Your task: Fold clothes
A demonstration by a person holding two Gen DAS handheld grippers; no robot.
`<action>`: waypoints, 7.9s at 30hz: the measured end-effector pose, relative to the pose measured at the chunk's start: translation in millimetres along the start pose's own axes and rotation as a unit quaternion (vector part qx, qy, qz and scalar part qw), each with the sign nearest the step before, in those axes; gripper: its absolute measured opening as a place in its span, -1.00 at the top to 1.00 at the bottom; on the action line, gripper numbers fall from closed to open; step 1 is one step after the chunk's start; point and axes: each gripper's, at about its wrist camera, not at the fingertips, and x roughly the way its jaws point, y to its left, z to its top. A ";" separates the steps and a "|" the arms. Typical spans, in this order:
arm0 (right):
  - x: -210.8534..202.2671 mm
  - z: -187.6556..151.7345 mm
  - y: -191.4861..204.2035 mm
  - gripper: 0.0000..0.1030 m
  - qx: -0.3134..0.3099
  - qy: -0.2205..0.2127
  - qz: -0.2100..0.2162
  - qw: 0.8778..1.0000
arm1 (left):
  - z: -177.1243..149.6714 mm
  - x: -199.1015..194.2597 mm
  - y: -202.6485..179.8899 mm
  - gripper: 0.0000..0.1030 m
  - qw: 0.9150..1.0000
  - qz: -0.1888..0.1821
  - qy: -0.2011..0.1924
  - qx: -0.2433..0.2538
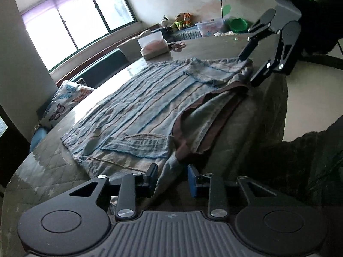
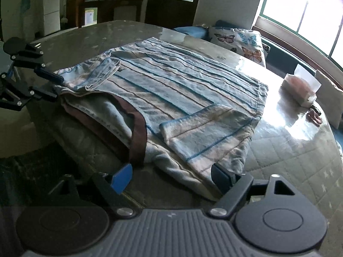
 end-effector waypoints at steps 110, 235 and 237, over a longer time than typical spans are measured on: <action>166.8 145.2 -170.2 0.77 0.174 -0.065 -0.034 0.982 | 65.9 167.8 241.7 0.81 0.961 0.121 0.085 -0.233; 78.1 72.7 -100.9 0.08 0.212 -0.030 0.001 0.977 | 12.0 59.1 192.2 0.33 0.920 0.050 0.046 -0.386; 84.2 80.7 -104.1 0.08 0.212 -0.034 0.003 0.977 | 21.5 65.4 193.5 0.33 0.924 0.047 0.038 -0.378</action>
